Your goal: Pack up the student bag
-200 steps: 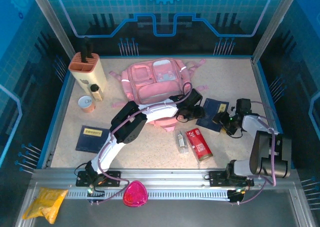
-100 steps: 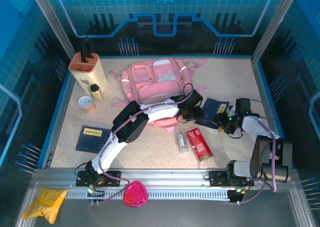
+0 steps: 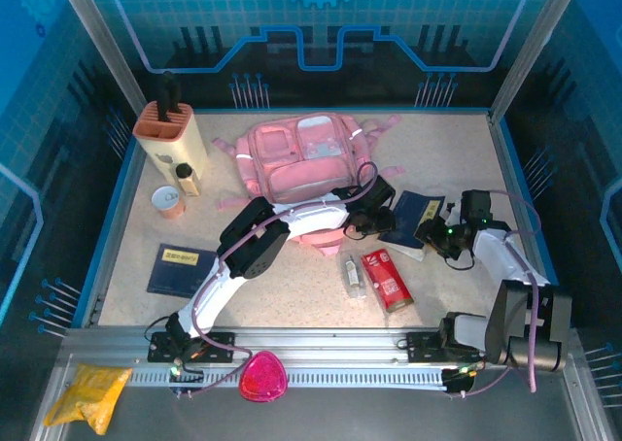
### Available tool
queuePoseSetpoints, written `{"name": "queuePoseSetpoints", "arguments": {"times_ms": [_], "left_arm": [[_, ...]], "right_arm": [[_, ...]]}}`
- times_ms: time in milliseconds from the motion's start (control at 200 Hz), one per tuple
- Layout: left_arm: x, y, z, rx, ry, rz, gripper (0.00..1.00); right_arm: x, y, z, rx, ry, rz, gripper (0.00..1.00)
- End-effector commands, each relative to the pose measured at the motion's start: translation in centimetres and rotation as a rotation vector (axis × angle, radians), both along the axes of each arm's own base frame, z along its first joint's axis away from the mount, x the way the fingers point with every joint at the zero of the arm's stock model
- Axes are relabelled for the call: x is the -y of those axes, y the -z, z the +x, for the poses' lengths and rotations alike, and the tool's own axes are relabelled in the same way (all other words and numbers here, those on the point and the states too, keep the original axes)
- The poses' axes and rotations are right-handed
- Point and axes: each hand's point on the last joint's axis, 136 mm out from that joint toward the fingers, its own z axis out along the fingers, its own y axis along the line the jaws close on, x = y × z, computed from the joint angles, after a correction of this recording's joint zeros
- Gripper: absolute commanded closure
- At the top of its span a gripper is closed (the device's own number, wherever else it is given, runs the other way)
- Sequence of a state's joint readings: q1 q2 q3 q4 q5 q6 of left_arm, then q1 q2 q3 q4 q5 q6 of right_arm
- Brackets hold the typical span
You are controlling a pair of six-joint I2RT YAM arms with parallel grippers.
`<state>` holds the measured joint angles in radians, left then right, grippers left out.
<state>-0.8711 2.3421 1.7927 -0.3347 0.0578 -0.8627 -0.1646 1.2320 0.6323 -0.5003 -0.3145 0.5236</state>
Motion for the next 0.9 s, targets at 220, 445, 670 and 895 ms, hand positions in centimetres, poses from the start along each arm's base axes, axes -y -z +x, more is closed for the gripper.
{"name": "queuePoseSetpoints", "arguments": {"times_ms": [220,445,670,895], "left_arm": [[-2.3,2.4,-0.8,-0.034,-0.004,0.123,0.67],[-2.3,1.6,-0.1,-0.021,-0.005,0.111,0.67],[-2.1,-1.8,1.4,0.026,-0.003,0.068,0.63],[-4.3,-9.3,2.5,0.107,-0.059,-0.136,0.45]], "right_arm": [[0.0,-1.3,0.5,0.033,-0.022,0.005,0.77],[0.1,-2.1,0.6,0.054,-0.013,0.030,0.86],[-0.3,-3.8,1.0,0.107,-0.008,0.082,0.92],[-1.2,-8.2,1.6,0.230,-0.046,0.140,0.95]]}}
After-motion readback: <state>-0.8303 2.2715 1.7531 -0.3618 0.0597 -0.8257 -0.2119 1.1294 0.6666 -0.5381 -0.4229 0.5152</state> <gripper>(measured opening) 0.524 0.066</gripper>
